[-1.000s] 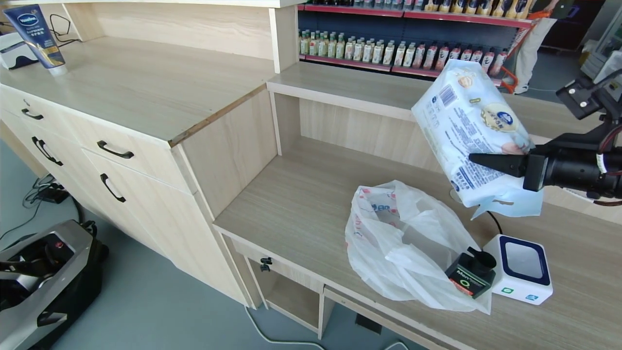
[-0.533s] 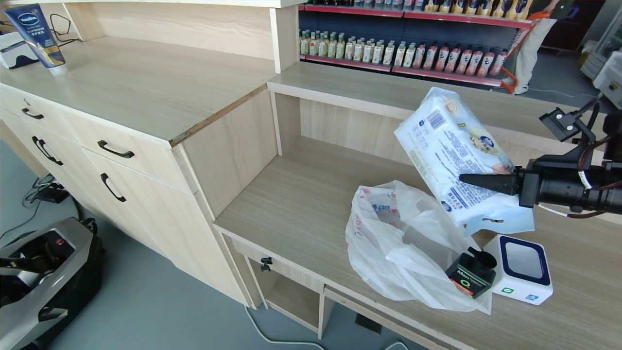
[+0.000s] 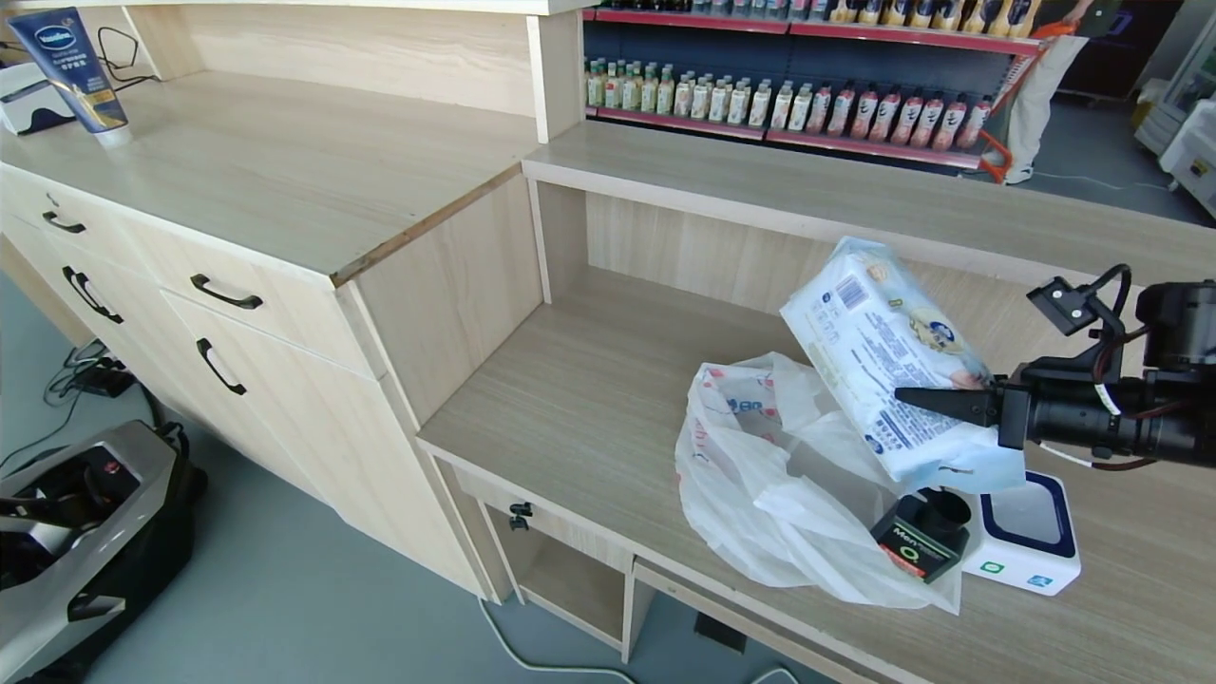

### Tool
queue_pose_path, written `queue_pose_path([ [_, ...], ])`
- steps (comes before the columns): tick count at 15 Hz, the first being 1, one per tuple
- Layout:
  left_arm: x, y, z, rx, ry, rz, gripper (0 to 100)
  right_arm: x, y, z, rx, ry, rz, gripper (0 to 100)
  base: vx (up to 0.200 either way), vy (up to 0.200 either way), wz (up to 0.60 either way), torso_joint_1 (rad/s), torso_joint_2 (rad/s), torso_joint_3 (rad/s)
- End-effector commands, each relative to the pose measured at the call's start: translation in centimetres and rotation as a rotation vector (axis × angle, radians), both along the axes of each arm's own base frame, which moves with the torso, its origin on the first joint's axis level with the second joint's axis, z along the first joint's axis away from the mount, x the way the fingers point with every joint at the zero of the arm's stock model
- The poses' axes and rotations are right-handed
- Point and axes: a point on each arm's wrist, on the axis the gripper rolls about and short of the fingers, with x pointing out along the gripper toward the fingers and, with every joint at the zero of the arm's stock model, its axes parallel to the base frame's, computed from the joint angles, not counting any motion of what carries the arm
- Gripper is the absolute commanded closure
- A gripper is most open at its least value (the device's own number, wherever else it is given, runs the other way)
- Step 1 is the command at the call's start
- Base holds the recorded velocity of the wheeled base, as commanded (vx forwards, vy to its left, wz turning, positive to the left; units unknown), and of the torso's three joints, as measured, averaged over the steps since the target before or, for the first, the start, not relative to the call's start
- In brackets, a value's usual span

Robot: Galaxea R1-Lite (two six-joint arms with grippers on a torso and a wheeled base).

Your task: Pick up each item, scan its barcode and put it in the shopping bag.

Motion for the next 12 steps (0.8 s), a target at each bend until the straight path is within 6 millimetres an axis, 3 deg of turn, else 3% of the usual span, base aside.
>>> queue_pose_path([
  [1,0.0,0.0,0.0,0.0,0.001,0.001,0,0.6,-0.6,-1.8,0.014,0.047,-0.002,100,0.0,0.0,0.0,0.0,0.0,0.0],
  [5,0.0,0.0,0.0,0.0,0.001,0.0,0,0.8,-0.3,-2.1,0.04,0.044,0.068,100,0.0,0.0,0.0,0.0,0.0,0.0],
  [8,0.0,0.0,0.0,0.0,0.001,0.0,0,1.0,-0.3,-4.0,-0.036,0.016,0.108,100,0.0,0.0,0.0,0.0,0.0,0.0],
  [12,0.0,0.0,0.0,0.0,0.001,0.0,0,1.8,-0.8,-4.9,-0.102,-0.048,0.135,100,0.0,0.0,0.0,0.0,0.0,0.0],
])
